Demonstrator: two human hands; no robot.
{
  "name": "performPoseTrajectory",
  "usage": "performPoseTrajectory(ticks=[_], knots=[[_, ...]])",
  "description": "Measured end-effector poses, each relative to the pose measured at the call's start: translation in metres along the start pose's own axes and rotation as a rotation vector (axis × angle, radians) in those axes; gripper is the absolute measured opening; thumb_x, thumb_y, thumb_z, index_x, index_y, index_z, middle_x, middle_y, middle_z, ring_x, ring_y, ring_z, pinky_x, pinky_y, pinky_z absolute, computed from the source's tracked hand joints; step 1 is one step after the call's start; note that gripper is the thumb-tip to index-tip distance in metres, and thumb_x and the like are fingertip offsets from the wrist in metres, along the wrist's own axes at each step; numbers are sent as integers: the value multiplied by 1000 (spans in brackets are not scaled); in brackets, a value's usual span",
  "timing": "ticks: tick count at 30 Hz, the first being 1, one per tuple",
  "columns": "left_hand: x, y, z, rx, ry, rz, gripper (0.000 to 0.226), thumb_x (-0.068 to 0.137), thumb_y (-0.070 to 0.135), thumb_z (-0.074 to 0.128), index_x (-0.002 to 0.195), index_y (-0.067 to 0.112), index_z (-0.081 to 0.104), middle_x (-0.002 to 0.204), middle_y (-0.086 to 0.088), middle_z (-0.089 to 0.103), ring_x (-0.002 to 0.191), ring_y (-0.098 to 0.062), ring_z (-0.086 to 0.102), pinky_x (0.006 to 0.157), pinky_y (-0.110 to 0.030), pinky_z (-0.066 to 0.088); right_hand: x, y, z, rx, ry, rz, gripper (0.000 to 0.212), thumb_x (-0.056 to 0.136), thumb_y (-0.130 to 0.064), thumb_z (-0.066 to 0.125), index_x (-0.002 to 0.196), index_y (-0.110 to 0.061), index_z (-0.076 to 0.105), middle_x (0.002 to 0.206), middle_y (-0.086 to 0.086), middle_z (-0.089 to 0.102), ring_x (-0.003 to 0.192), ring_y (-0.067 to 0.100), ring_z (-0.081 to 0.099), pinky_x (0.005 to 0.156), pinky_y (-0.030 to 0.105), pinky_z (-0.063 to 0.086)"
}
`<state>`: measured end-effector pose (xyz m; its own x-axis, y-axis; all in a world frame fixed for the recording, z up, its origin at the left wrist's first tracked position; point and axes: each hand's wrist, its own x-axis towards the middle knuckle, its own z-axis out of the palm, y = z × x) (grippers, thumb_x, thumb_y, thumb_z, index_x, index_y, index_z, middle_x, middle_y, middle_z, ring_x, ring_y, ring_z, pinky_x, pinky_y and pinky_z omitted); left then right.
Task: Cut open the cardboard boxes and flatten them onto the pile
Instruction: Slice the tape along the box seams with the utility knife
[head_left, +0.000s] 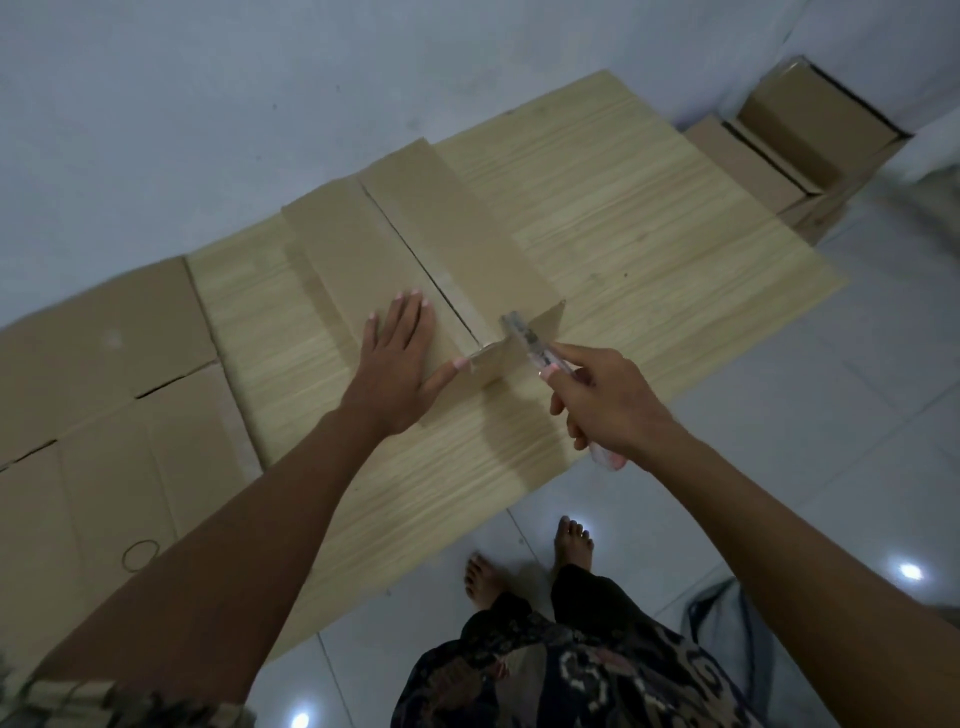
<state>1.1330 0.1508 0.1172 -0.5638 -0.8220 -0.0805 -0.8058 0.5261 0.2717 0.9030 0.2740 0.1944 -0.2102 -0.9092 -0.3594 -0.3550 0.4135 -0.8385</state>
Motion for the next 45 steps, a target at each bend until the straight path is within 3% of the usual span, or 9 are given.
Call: performPoseTrajectory(ticks=[9, 13, 18, 23, 26, 32, 39, 45], knots=[[7, 12, 3, 50, 37, -24, 97, 92, 71, 14, 157, 0, 23, 167, -18, 17, 155, -32, 11, 124, -54, 8, -8, 25, 14, 268, 138, 83, 36, 104, -22, 53, 139, -22, 59, 72, 6, 67, 48, 18, 57, 49, 31, 51], [6, 12, 2, 54, 36, -20, 98, 91, 71, 16, 157, -1, 23, 166, -19, 18, 155, -34, 12, 123, -54, 8, -4, 26, 26, 329, 171, 109, 26, 104, -25, 50, 125, -23, 66, 72, 4, 65, 48, 18, 58, 54, 51, 55], [6, 11, 1, 50, 26, -21, 99, 91, 73, 16, 158, 0, 20, 167, -18, 15, 156, -33, 8, 124, -54, 8, -4, 30, 32, 426, 166, 94, 25, 105, -22, 50, 125, -22, 66, 71, 5, 62, 48, 19, 55, 52, 36, 51], [7, 9, 3, 56, 39, -22, 97, 92, 72, 18, 157, -1, 23, 166, -19, 19, 155, -34, 13, 123, -55, 10, -2, 41, 34, 489, 189, 139, 38, 104, -25, 52, 141, -19, 57, 69, 1, 62, 47, 16, 54, 53, 37, 51], [7, 8, 4, 59, 33, -23, 98, 92, 72, 18, 157, -1, 22, 166, -19, 18, 155, -34, 13, 123, -55, 10, -3, 42, 35, 521, 163, 127, 37, 105, -22, 52, 142, -17, 56, 73, 6, 62, 48, 16, 52, 47, 30, 49], [5, 7, 3, 43, 43, -8, 96, 93, 71, 19, 158, -1, 22, 166, -20, 18, 155, -35, 12, 123, -56, 9, -5, 44, 36, 548, 103, 79, 36, 105, -17, 52, 141, -21, 58, 76, 11, 60, 48, 16, 51, 46, 28, 48], [3, 4, 2, 31, 36, 46, 95, 94, 69, 22, 158, -1, 22, 167, -19, 16, 156, -32, 10, 124, -56, 8, 4, 35, 31, 474, 24, 120, 46, 104, -18, 54, 150, -15, 47, 73, 5, 64, 45, 12, 51, 45, 25, 48], [-3, -6, 2, 78, 34, 118, 86, 98, 63, 23, 161, 4, 14, 169, -13, 8, 157, -25, 1, 124, -53, -1, 14, 26, 14, 422, -100, 159, 32, 105, -21, 53, 135, -22, 62, 75, 5, 62, 48, 14, 48, 47, 27, 43]])
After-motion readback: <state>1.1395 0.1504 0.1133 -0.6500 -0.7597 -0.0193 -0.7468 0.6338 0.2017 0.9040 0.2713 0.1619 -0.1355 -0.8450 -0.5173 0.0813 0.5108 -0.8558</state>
